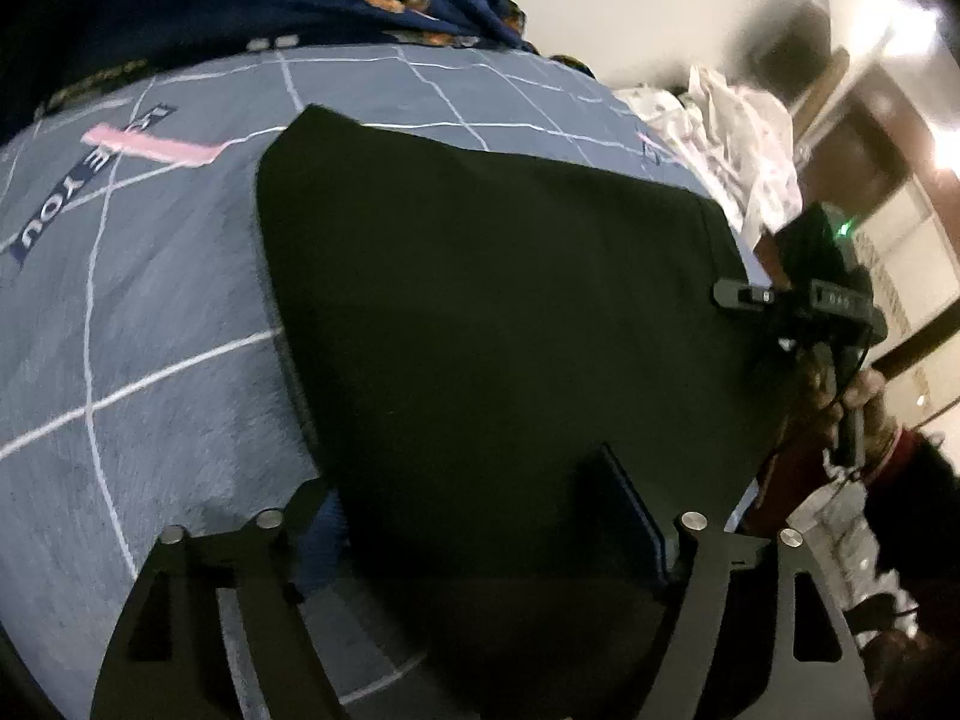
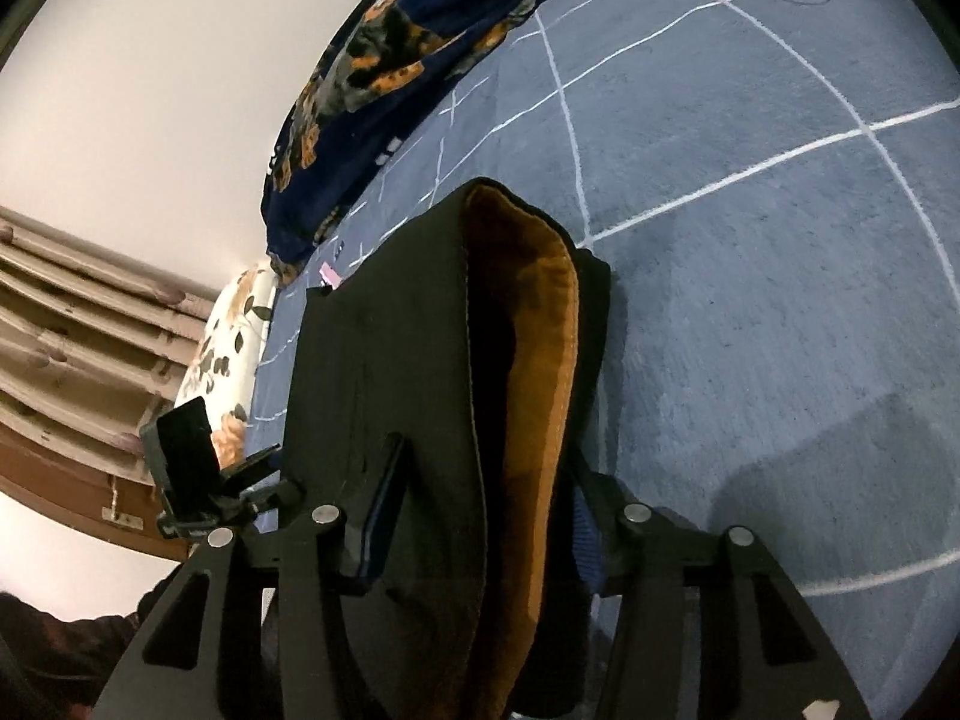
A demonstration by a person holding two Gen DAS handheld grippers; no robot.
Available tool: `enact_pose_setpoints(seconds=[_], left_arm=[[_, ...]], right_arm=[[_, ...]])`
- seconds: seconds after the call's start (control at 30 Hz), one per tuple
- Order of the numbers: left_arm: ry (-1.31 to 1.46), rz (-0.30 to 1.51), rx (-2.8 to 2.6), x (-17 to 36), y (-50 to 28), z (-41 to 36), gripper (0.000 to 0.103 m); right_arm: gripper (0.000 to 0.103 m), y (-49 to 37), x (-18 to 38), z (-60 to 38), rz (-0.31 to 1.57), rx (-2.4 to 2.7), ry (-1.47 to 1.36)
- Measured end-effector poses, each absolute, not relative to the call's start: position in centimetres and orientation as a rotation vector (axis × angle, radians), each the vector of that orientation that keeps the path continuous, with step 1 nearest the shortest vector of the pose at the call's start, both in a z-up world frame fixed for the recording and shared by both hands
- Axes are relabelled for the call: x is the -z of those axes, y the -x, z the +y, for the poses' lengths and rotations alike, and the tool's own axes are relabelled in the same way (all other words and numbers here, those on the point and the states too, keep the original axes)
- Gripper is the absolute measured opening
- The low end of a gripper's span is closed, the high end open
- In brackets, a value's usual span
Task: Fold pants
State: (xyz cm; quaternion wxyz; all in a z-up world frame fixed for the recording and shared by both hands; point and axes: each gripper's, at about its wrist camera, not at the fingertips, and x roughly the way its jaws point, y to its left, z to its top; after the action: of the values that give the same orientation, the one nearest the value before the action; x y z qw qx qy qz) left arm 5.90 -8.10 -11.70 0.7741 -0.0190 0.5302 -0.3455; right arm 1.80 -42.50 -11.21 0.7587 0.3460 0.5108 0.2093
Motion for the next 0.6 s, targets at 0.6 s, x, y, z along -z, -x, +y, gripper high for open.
enact_pose_setpoints(seconds=[0.6], left_arm=[[-0.127, 1.099, 0.712, 11.8, -5.2, -10.8, 0.089]], right_arm=[[0.045, -1.3, 11.4, -42.4, 1.067, -0.443, -0.761]])
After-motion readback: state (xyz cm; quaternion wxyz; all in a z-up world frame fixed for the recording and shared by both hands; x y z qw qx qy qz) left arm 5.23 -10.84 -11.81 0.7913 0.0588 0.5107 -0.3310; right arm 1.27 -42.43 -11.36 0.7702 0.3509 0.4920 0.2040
